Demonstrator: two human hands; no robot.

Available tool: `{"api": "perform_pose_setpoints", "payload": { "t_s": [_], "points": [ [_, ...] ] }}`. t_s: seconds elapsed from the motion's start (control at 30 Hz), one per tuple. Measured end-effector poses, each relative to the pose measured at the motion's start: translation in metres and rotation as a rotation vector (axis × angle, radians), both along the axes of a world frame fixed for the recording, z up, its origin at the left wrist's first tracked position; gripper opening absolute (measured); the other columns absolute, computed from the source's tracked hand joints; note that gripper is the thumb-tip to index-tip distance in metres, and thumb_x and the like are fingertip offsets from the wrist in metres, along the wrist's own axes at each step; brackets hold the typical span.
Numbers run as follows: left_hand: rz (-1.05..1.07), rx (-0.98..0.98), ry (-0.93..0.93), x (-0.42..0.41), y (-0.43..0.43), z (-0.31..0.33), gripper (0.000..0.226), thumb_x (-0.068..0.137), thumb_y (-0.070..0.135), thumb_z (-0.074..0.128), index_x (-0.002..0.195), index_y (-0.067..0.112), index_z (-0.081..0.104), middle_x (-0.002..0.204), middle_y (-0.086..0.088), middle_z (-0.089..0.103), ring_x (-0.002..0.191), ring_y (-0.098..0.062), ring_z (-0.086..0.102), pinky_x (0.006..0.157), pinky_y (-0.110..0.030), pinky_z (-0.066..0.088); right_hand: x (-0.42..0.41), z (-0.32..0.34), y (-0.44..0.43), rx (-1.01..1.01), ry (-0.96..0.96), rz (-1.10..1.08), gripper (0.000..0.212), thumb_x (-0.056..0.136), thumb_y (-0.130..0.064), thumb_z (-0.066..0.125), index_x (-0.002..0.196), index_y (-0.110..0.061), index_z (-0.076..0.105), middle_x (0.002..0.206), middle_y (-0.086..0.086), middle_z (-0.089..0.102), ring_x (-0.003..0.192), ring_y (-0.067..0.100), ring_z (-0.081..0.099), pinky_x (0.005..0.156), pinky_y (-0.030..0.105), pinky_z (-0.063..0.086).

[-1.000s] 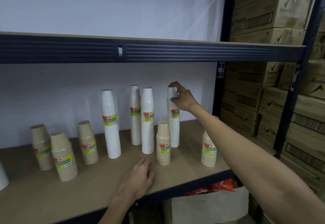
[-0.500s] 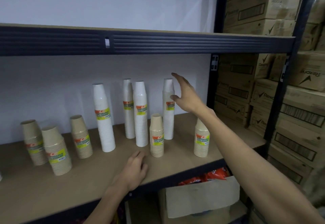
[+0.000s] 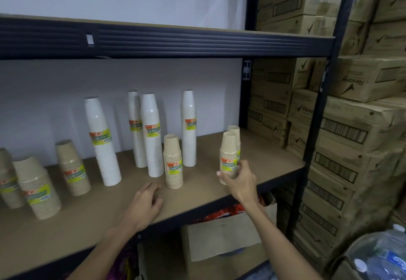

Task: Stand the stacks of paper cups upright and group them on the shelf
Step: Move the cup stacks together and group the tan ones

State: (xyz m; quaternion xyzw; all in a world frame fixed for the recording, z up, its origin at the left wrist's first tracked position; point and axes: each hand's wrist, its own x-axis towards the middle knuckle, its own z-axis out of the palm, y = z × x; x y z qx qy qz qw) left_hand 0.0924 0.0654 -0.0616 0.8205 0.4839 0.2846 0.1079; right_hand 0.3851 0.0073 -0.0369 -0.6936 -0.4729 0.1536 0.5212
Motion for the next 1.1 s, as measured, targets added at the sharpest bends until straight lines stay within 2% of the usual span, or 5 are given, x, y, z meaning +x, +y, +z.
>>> {"api": "perform_pose_setpoints", "payload": {
  "t_s": [0.17, 0.4, 0.63, 0.77, 1.1],
  "points": [
    [-0.004, 0.004, 0.007, -0.001, 0.002, -0.001, 0.031, 0.092, 0.017, 0.056, 0.123, 0.014, 0.058, 0.115, 0.0, 0.056, 0.099, -0.014, 0.055, 0.085, -0.025, 0.039, 0.001, -0.002, 0.016, -0.071, -0.098, 0.185, 0.048, 0.082, -0.034, 0.077, 0.126, -0.023, 0.059, 0.119, -0.007, 0.069, 0.117, 0.019, 0.061, 0.103, 0.041, 0.049],
    [0.011, -0.003, 0.018, -0.003, 0.003, -0.002, 0.032, 0.092, 0.02, 0.056, 0.123, 0.016, 0.058, 0.117, 0.001, 0.057, 0.102, -0.016, 0.057, 0.088, -0.03, 0.043, 0.002, -0.005, 0.014, -0.035, 0.031, 0.317, 0.052, 0.084, -0.027, 0.077, 0.13, -0.021, 0.055, 0.121, -0.01, 0.067, 0.114, 0.007, 0.063, 0.101, 0.03, 0.049],
    [0.006, 0.004, 0.016, -0.002, 0.004, -0.002, 0.032, 0.091, 0.018, 0.056, 0.123, 0.016, 0.058, 0.116, 0.002, 0.056, 0.103, -0.015, 0.056, 0.088, -0.025, 0.04, 0.044, 0.009, 0.02, 0.1, 0.211, -0.103, 0.036, 0.086, -0.015, 0.072, 0.118, -0.02, 0.056, 0.109, -0.002, 0.064, 0.104, 0.017, 0.064, 0.084, 0.026, 0.049],
    [-0.001, 0.012, 0.015, -0.003, 0.005, -0.002, 0.032, 0.092, 0.018, 0.057, 0.124, 0.015, 0.059, 0.116, 0.002, 0.056, 0.103, -0.015, 0.057, 0.089, -0.026, 0.041, 0.052, 0.011, 0.042, -0.097, 0.051, 0.175, 0.074, 0.08, -0.037, 0.078, 0.143, -0.021, 0.04, 0.132, -0.008, 0.052, 0.122, 0.013, 0.051, 0.102, 0.039, 0.046],
    [-0.005, 0.038, 0.002, -0.002, 0.004, -0.002, 0.03, 0.092, 0.016, 0.057, 0.122, 0.013, 0.06, 0.115, 0.001, 0.057, 0.103, -0.015, 0.056, 0.088, -0.025, 0.039, 0.094, 0.014, 0.044, -0.196, 0.004, 0.403, 0.059, 0.088, -0.016, 0.069, 0.141, -0.021, 0.043, 0.136, 0.0, 0.059, 0.128, 0.017, 0.053, 0.112, 0.047, 0.039]
  ]
}}
